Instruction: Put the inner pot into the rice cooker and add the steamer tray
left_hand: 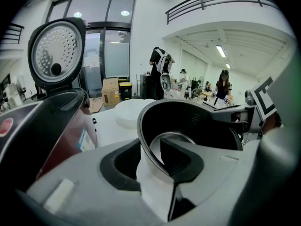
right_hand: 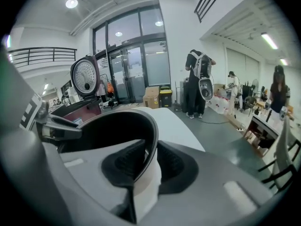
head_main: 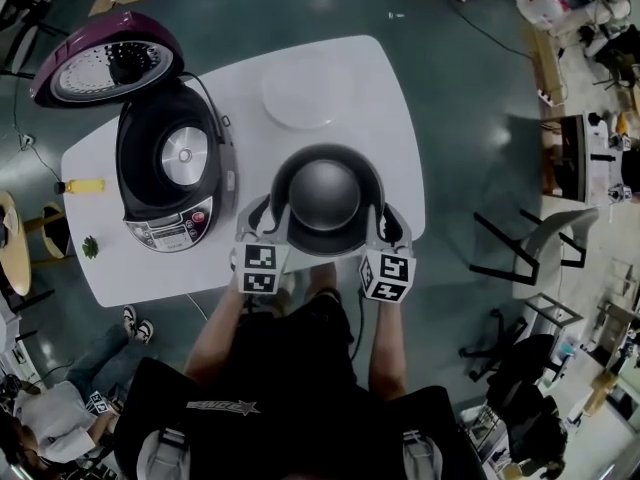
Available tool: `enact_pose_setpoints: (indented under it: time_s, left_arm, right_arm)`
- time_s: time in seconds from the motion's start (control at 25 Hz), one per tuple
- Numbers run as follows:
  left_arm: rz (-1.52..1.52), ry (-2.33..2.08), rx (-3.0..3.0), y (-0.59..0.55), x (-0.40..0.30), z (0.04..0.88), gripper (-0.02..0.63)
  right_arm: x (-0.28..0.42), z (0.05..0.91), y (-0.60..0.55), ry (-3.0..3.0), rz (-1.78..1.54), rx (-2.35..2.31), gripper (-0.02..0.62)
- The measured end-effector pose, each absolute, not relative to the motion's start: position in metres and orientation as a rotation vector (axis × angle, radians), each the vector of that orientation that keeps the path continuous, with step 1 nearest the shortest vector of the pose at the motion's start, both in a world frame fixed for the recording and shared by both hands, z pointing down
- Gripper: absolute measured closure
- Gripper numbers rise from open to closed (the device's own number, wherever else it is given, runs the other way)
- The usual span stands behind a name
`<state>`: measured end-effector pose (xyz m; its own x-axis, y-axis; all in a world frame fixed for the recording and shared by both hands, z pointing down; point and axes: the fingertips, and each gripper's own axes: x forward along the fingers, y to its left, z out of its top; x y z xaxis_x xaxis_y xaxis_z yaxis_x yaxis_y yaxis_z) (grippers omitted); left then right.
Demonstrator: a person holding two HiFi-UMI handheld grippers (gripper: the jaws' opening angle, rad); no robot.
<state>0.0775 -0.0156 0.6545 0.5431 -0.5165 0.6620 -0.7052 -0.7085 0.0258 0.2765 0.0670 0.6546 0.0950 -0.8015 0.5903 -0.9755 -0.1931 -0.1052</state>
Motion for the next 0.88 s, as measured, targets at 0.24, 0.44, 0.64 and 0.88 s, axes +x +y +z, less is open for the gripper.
enact_pose_setpoints:
  time_s: [0.24,0.44,0.64,0.88]
  left_arm:
    - [0.861,-1.081,2.533,-0.019,0.074,0.632,0.477]
    - [0.804,-1.143,2.578,-0.028,0.071,0.602,0.477]
    - [0.714,-1.201,2.612,-0.036,0.066,0.568,0.479]
    - [0.582,-1.281,2.654,-0.049,0.057,0.521,0.480]
  right_arm:
    - [0.279,0.631,0.058,-1.786,0.721,2.116,0.526]
    - [0.278,0.598,0.046,-1.823,0.636,2.150,0.528]
    - [0.274,0.560,0.035,-1.872,0.543,2.170,0.529]
    - [0.268,0.514,0.015,-1.936,0.424,2.176,0.529]
